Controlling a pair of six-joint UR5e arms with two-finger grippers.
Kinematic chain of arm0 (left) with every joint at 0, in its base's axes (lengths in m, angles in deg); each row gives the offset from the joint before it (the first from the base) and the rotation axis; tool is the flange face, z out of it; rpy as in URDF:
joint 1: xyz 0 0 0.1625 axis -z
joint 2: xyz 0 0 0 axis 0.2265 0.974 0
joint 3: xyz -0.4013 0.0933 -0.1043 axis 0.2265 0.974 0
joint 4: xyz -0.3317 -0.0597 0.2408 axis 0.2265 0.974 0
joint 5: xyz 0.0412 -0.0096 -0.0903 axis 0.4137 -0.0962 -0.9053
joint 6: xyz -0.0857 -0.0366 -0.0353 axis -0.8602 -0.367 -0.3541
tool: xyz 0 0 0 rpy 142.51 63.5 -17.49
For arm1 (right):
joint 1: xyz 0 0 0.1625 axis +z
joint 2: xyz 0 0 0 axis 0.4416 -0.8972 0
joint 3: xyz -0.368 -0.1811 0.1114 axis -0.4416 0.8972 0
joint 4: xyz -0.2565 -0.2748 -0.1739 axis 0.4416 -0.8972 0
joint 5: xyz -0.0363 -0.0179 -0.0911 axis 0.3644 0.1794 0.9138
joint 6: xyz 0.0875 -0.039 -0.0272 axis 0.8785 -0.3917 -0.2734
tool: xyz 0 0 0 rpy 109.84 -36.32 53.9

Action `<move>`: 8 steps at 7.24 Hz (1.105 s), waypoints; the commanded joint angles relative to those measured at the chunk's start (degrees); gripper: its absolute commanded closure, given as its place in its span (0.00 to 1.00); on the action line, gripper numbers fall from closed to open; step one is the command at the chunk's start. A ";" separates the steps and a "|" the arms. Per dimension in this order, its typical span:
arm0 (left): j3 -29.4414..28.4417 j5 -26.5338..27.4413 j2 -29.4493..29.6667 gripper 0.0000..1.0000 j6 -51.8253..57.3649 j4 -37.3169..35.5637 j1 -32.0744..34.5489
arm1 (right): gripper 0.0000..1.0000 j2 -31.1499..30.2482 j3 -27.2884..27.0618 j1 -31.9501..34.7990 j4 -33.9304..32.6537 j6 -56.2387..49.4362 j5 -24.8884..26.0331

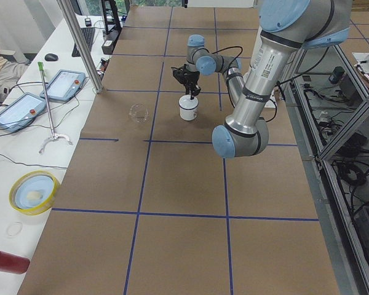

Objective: Remove funnel from cup

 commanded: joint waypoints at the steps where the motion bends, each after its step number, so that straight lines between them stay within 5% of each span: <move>1: -0.11 0.00 0.00 0.00 0.03 0.01 0.00 | 0.00 0.00 0.00 0.00 0.00 0.00 0.08; 4: 3.04 -1.48 -1.57 0.00 15.66 -0.25 5.23 | 0.00 0.00 0.00 0.00 0.00 0.00 -0.01; 8: 5.78 -16.40 -16.04 0.00 57.03 0.10 31.30 | 0.00 0.00 0.00 0.00 0.00 0.00 -0.01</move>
